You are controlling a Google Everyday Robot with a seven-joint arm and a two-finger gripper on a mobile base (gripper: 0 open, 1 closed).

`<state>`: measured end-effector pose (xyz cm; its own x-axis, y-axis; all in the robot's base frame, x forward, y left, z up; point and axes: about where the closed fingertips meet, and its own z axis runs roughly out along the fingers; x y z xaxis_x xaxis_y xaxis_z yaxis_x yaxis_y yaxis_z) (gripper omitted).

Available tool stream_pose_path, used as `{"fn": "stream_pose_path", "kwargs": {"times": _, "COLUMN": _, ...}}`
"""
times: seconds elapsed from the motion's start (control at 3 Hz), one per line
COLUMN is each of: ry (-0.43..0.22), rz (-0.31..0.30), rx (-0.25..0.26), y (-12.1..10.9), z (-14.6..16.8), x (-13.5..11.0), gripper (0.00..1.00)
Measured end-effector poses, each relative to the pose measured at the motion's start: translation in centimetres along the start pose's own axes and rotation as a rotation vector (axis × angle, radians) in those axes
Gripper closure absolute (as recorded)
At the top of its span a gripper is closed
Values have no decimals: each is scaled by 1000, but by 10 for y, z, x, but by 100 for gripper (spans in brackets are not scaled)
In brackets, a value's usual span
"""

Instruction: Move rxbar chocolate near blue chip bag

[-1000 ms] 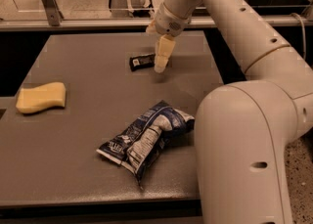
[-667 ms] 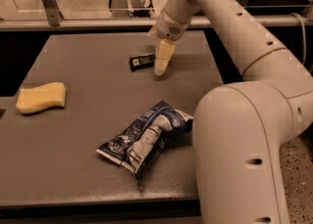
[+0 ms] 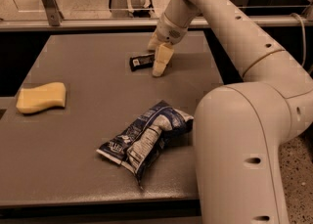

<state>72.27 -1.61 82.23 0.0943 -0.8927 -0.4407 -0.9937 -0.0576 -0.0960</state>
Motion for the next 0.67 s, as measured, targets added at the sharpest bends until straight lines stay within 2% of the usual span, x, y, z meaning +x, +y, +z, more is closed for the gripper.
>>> {"fn": "stream_pose_path", "kwargs": {"times": 0.67, "ry": 0, "rz": 0, "rx": 0, "y": -1, "z": -12, "x": -6, "gripper": 86}}
